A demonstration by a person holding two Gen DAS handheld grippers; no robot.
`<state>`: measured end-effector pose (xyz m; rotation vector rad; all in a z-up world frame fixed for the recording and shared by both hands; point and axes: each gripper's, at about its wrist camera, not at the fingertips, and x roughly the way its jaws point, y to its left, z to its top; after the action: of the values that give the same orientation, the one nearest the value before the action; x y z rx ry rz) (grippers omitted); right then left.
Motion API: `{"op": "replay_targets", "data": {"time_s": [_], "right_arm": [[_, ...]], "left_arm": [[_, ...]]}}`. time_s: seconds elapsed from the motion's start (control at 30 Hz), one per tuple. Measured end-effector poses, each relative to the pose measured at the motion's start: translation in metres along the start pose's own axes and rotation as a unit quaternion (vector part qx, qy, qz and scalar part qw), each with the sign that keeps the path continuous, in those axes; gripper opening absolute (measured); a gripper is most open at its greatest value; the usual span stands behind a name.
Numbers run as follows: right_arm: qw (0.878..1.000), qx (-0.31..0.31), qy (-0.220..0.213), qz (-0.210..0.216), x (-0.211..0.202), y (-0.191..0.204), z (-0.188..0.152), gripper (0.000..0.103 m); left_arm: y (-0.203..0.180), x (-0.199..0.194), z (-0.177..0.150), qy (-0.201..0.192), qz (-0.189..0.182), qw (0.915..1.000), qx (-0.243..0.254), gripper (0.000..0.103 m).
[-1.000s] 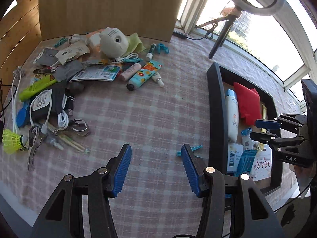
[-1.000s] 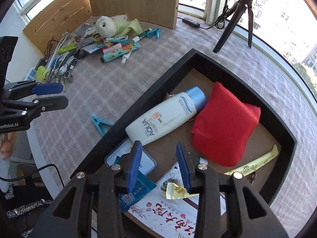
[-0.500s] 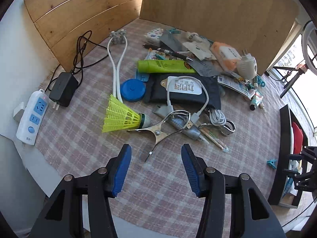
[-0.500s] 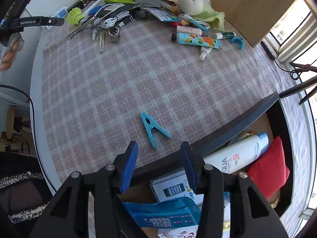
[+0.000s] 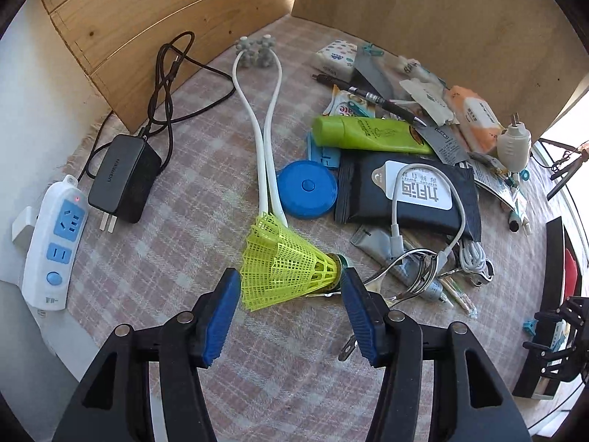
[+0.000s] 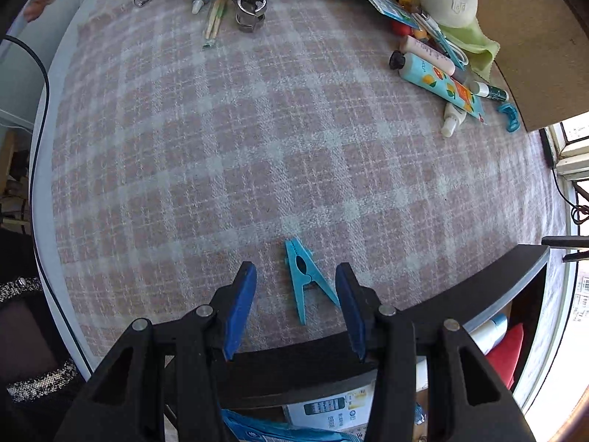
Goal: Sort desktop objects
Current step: 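Grasp the blue clothespin with the right gripper while the left grasps the yellow shuttlecock, then carry the clothespin and shuttlecock into the tray and release both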
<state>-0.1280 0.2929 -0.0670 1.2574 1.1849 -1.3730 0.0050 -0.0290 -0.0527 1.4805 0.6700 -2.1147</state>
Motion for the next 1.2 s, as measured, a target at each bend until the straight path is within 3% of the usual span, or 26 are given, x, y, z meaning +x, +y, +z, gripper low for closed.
{"op": "replay_targets", "data": {"time_s": [0.1,0.2,0.33,0.43,0.63,0.93,1.13,1.17,1.2], "right_arm": [[1.0,-0.008,0.013,-0.006,0.007,0.004,0.0,0.044],[1.0,-0.008,0.015,-0.006,0.009,0.005,0.0,0.044],[1.0,0.008,0.02,0.01,0.01,0.002,-0.001,0.043],[0.999,0.024,0.02,0.035,0.009,0.001,-0.003,0.025],[0.996,0.072,0.005,0.057,0.004,-0.007,-0.006,0.023],[0.985,0.143,-0.055,0.073,-0.025,-0.027,-0.018,0.023],[0.974,0.188,-0.093,0.084,-0.047,-0.094,-0.024,0.023],[0.972,0.198,-0.099,0.083,-0.05,-0.093,-0.031,0.023],[0.969,0.211,-0.104,0.082,-0.055,-0.062,-0.047,0.023]], "left_arm": [[0.002,0.008,0.0,0.011,-0.004,0.9999,-0.005,0.05],[0.005,0.014,0.0,0.019,-0.015,0.9996,-0.014,0.037],[0.007,0.012,-0.002,0.017,-0.021,0.9994,-0.02,0.027],[0.006,0.007,-0.004,0.013,-0.016,0.9996,-0.018,0.016],[0.007,-0.01,-0.005,-0.006,-0.012,0.9997,-0.02,0.002],[0.004,-0.036,-0.004,-0.031,-0.03,0.9987,-0.026,0.0],[-0.024,-0.063,-0.009,-0.049,-0.061,0.9969,-0.007,0.0],[-0.033,-0.069,-0.012,-0.051,-0.066,0.9965,0.002,0.0],[-0.043,-0.074,-0.014,-0.054,-0.072,0.9959,0.01,0.0]]}}
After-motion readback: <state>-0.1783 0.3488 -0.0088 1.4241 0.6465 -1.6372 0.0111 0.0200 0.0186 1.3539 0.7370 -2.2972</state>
